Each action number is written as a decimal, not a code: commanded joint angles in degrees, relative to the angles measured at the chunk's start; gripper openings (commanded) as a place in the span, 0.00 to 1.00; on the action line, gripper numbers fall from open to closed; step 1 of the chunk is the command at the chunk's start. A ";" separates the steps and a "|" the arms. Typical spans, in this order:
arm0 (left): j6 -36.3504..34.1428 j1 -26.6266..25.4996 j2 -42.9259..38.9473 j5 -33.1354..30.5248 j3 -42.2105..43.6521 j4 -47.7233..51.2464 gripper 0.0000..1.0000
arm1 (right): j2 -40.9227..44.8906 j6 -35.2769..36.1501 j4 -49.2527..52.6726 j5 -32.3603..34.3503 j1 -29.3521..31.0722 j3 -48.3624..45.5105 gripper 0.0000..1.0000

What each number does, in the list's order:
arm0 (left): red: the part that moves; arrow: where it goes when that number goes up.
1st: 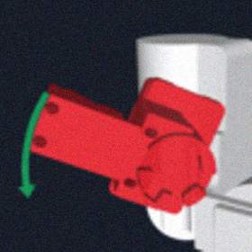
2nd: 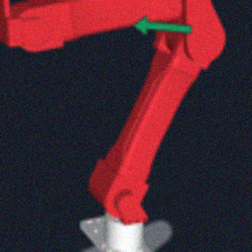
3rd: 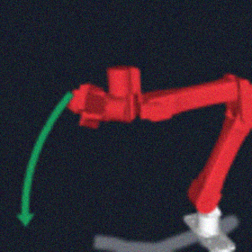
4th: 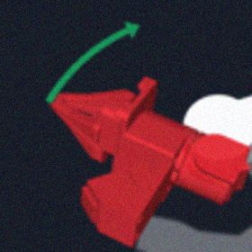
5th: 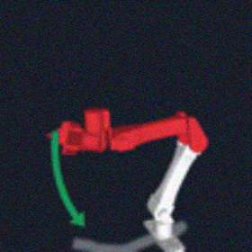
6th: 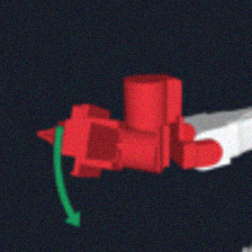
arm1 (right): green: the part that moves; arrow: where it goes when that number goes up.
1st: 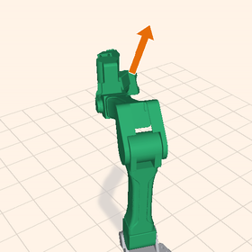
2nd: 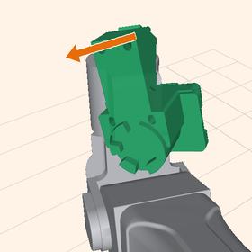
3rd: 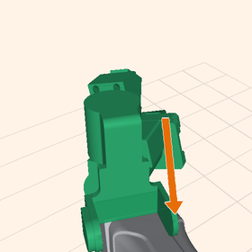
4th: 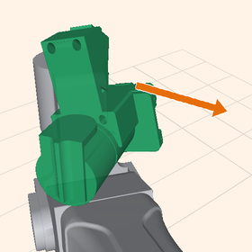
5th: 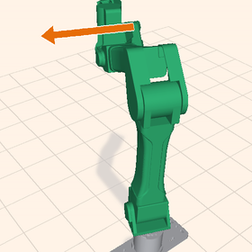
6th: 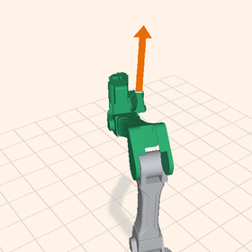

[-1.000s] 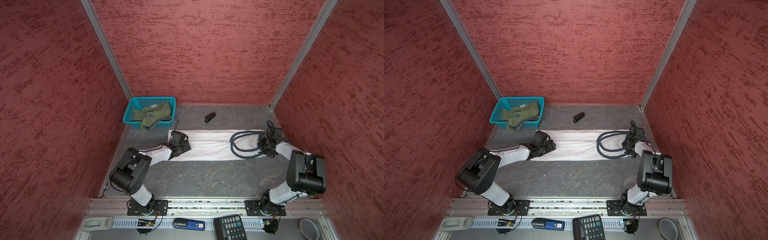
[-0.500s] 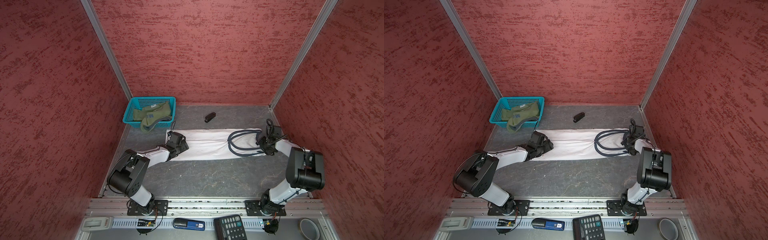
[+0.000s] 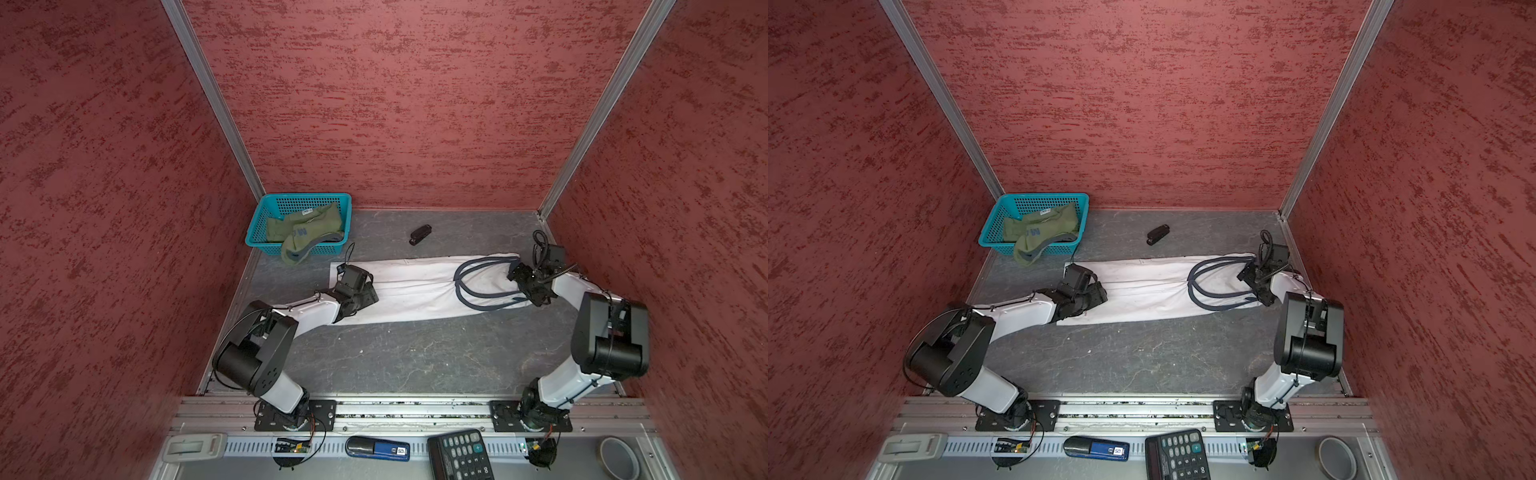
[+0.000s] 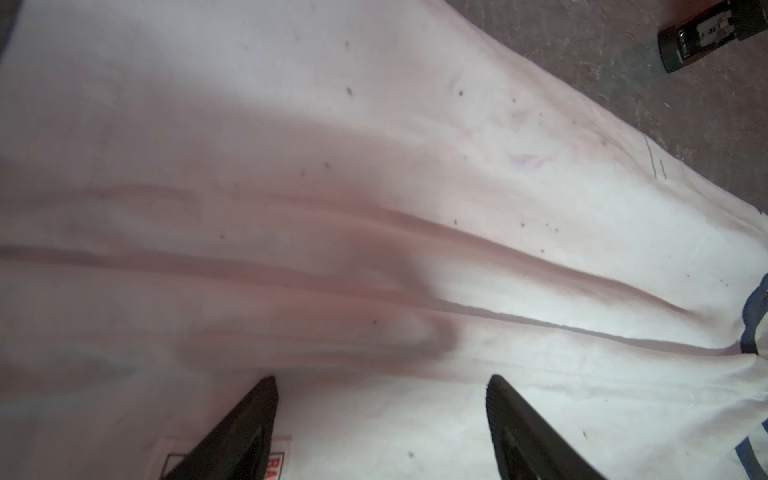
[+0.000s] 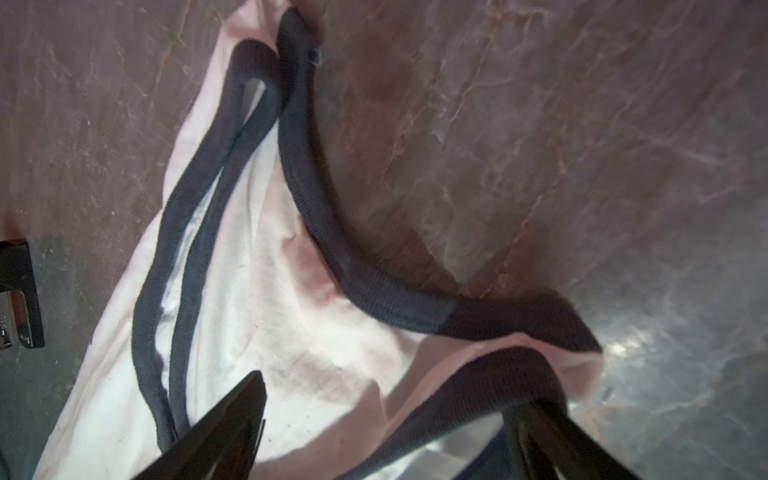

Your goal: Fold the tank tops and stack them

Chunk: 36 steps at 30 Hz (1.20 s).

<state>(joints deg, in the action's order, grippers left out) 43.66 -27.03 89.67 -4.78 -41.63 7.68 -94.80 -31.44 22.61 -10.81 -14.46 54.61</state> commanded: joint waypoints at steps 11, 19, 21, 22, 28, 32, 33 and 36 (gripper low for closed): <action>-0.58 -0.31 -0.73 1.29 0.20 7.32 0.80 | 3.75 0.04 0.30 -12.06 0.12 0.86 0.91; -2.88 -0.06 -2.90 2.16 -0.87 9.33 0.82 | 6.81 1.03 -0.98 -14.53 0.11 0.62 0.86; -3.23 -0.04 -3.40 2.30 -1.09 9.87 0.82 | 7.76 1.01 -1.33 -15.09 0.10 0.42 0.83; -3.47 0.04 -3.69 2.32 -1.04 9.85 0.82 | 8.33 1.12 -1.63 -15.31 0.12 0.22 0.83; -4.74 0.23 -5.48 2.42 -1.80 11.64 0.82 | 13.37 2.26 0.39 -10.14 3.47 -0.72 0.79; -7.63 0.41 -8.65 1.34 -3.23 14.46 0.81 | 17.76 2.10 4.02 -0.54 10.13 -3.36 0.78; -8.94 0.62 -9.34 1.41 -3.62 14.97 0.79 | 19.09 1.17 3.65 0.71 11.66 -5.16 0.77; -12.08 1.83 -9.46 1.18 -5.11 16.64 0.76 | 20.33 -0.72 3.29 4.12 18.07 -8.90 0.77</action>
<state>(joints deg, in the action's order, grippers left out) 35.90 -26.24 80.88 -2.79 -44.93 21.91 -74.81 -30.55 23.66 -13.56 0.01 48.75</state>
